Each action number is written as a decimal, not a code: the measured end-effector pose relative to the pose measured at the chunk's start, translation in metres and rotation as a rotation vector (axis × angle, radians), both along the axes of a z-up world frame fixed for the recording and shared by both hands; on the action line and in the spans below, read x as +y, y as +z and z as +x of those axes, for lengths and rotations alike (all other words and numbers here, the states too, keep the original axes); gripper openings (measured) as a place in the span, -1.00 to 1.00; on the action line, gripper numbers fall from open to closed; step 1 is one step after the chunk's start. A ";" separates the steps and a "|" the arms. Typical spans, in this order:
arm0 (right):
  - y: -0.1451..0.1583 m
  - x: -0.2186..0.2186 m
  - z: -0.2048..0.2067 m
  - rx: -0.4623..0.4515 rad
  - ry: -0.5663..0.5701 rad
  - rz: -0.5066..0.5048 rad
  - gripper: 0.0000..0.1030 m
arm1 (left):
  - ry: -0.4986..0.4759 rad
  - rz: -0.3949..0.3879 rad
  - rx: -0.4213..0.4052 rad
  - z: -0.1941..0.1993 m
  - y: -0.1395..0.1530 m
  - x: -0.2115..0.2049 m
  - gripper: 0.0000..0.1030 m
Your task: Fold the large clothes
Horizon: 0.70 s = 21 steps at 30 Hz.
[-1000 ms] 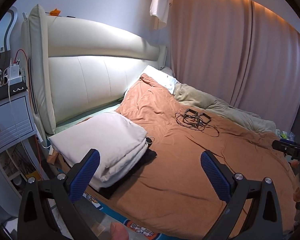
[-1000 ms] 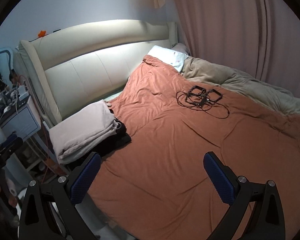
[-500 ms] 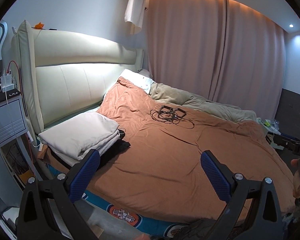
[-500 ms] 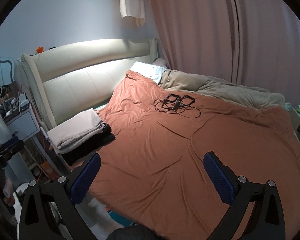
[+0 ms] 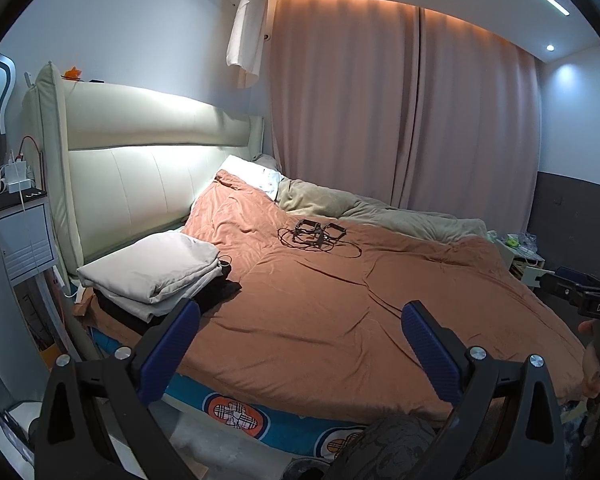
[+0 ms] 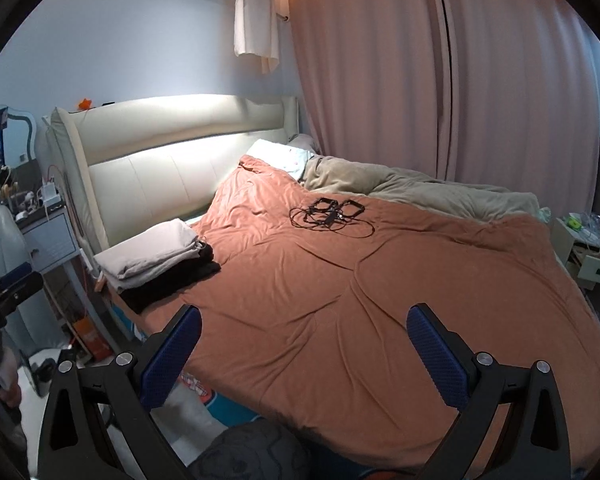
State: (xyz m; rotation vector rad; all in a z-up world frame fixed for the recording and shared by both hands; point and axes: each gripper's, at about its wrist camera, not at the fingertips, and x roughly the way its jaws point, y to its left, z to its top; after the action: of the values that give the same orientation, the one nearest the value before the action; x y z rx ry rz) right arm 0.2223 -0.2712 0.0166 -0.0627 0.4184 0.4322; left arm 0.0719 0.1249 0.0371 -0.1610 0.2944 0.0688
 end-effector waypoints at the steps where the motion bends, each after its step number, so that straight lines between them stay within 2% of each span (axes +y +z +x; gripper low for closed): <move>1: -0.002 -0.001 -0.005 -0.003 -0.003 0.004 0.99 | 0.000 0.001 -0.006 -0.004 -0.001 -0.001 1.00; 7: -0.013 -0.009 -0.040 -0.047 -0.026 -0.002 0.99 | -0.018 -0.013 -0.016 -0.025 -0.011 -0.007 1.00; 13: -0.026 -0.031 -0.068 -0.034 -0.050 0.083 0.99 | -0.027 -0.001 0.001 -0.035 -0.028 -0.020 1.00; 21: -0.052 -0.066 -0.093 -0.033 -0.136 0.094 0.99 | -0.047 0.028 0.042 -0.039 -0.052 -0.042 1.00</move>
State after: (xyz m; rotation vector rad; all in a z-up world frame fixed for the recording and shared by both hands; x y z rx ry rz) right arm 0.1291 -0.3373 -0.0355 0.0491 0.3668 0.3156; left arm 0.0329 0.0825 -0.0154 -0.1255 0.3389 0.0302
